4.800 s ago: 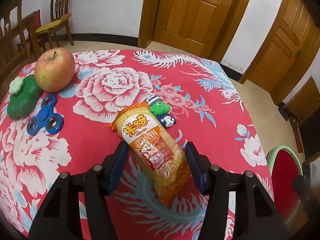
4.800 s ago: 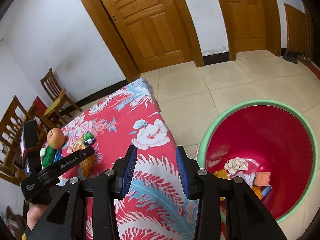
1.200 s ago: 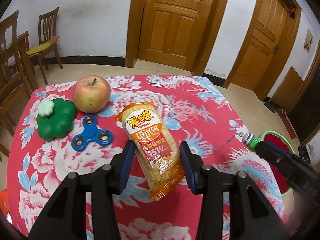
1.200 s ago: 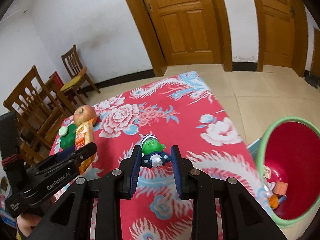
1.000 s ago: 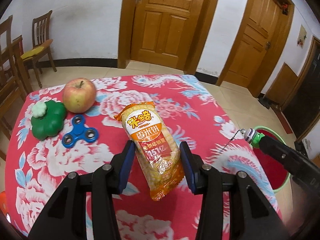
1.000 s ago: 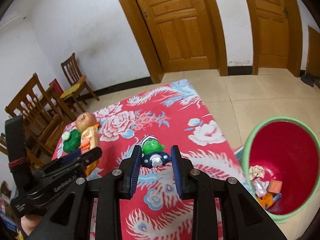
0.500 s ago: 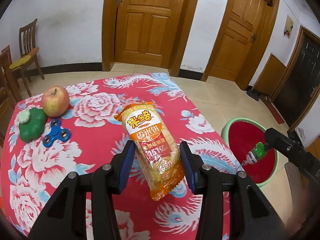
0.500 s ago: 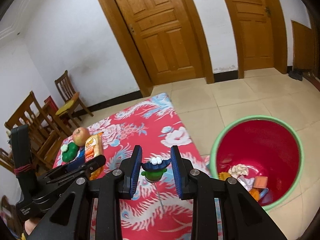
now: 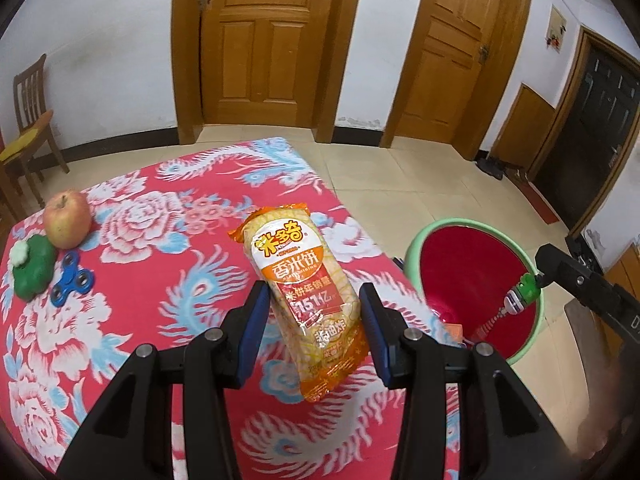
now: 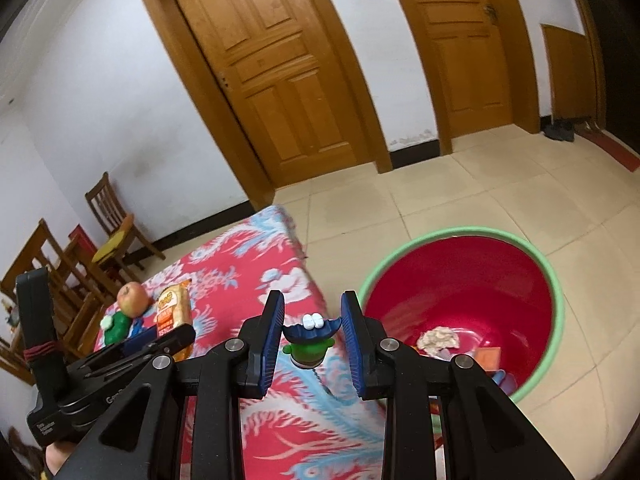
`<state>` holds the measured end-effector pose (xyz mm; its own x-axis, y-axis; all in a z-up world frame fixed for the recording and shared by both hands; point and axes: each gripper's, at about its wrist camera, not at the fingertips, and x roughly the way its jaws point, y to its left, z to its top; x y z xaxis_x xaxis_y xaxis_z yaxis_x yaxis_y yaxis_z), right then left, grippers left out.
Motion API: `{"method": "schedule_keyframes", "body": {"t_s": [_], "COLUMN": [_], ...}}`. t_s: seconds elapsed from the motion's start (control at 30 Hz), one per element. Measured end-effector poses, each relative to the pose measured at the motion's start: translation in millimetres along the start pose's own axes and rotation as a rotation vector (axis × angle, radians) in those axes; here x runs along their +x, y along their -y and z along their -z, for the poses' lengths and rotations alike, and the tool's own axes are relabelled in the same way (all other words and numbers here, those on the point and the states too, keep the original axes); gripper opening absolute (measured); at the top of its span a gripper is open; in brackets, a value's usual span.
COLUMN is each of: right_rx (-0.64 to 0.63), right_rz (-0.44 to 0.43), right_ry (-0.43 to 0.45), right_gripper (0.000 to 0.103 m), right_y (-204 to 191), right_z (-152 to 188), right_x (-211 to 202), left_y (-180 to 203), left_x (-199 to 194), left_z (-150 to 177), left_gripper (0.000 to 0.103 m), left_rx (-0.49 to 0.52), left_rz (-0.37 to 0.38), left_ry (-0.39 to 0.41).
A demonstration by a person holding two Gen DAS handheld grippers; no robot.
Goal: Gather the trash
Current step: 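Carry the yellow bag and green figure over the red bucket with both tools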
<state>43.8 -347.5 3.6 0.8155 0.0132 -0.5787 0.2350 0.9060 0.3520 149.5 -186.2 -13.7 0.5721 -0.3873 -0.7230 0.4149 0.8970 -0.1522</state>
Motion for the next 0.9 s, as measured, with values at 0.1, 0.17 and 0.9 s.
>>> {"method": "schedule_keyframes", "body": {"t_s": [0.1,0.17,0.9], "right_rx": [0.021,0.032,0.174], "right_rz": [0.016,0.026,0.154], "right_ry": [0.003,0.004,-0.052], "right_gripper": [0.030,0.030,0.030], "right_y": [13.3,21.4,104.1], "right_z": [-0.8,-1.1,15.2], "right_x": [-1.1,-1.5,16.1], "left_y": [12.4,21.4,104.0], "left_x": [7.0,11.6,66.3], "left_z": [-1.6,-2.0,4.1], "left_gripper": [0.046,0.046,0.046], "left_rx": [0.014,0.028,0.166], "left_rz": [0.015,0.024,0.186], "left_ry": [-0.014,-0.022,-0.122]}}
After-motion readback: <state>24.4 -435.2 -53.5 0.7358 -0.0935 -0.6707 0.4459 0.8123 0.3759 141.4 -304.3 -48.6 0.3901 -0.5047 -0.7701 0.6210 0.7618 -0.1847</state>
